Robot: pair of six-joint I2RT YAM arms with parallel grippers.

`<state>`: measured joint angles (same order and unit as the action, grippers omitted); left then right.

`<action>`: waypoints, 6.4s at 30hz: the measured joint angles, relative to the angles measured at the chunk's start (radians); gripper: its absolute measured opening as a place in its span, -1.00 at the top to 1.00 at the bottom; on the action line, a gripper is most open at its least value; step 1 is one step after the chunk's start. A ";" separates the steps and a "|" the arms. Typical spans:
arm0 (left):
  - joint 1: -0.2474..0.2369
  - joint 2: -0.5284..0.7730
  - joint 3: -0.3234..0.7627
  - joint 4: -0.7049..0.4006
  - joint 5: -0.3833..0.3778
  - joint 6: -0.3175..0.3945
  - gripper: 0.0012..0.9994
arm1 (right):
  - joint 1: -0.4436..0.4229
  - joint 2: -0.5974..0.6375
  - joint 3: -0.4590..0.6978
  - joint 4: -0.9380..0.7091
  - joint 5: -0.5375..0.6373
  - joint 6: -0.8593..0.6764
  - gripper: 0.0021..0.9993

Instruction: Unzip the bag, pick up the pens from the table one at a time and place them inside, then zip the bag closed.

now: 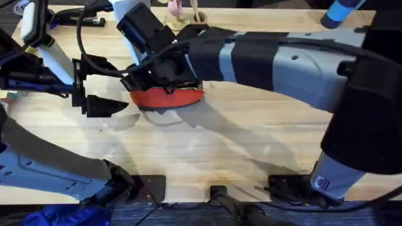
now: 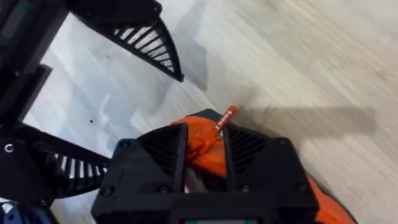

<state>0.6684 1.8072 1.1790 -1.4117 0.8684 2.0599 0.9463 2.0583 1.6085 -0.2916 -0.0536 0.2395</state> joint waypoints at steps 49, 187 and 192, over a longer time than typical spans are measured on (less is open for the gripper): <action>0.000 0.000 0.000 0.000 0.000 0.000 -0.99 | -0.011 -0.058 0.000 -0.009 -0.048 0.000 0.94; -0.210 0.000 -0.031 0.223 0.017 -0.322 0.92 | -0.490 -0.095 0.001 -0.600 0.027 -0.073 0.94; -0.210 0.000 -0.031 0.223 0.015 -0.321 0.92 | -0.489 -0.095 -0.001 -0.582 0.032 -0.076 0.94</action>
<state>0.4587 1.8072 1.1484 -1.1889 0.8837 1.7386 0.4576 1.9629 1.6073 -0.8741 -0.0219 0.1631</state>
